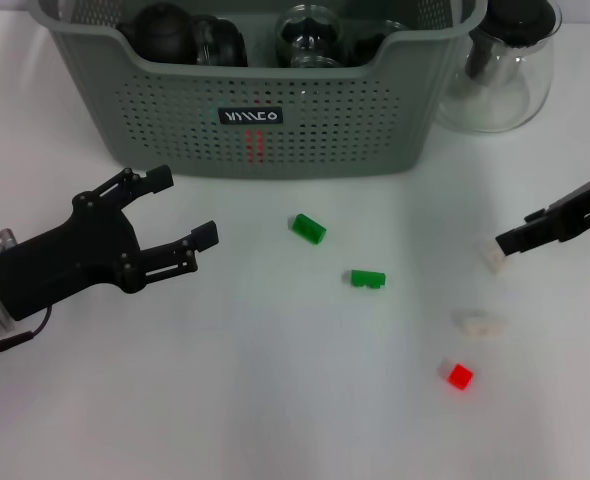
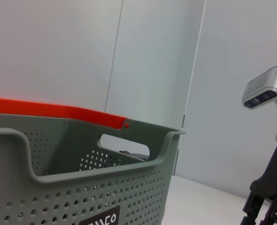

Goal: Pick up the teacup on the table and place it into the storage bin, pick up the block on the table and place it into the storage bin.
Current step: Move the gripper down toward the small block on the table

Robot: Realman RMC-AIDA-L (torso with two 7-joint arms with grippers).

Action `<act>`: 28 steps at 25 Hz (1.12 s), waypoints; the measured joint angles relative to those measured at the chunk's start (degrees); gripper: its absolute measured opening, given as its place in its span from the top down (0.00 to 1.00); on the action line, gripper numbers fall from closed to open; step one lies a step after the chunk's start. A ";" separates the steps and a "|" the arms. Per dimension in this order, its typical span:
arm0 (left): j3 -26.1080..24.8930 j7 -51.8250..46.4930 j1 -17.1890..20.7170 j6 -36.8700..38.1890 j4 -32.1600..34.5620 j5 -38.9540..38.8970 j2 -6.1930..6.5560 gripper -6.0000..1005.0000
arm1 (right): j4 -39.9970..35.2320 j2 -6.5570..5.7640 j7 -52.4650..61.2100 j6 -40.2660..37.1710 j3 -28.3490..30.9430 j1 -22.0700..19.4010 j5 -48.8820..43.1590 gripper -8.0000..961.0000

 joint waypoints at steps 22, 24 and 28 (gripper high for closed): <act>0.00 0.10 -0.07 -2.28 -0.59 -0.06 -0.11 0.06 | 5.25 0.14 6.98 12.95 -16.98 0.04 -3.08 0.48; 0.00 0.10 0.03 -2.28 -0.59 -0.06 -0.11 0.06 | 5.29 0.05 7.84 13.68 -18.49 -0.09 -3.12 0.49; 0.00 0.10 0.06 -2.28 -0.59 -0.05 -0.11 0.06 | 5.31 0.08 8.57 14.83 -20.93 -0.30 -3.91 0.49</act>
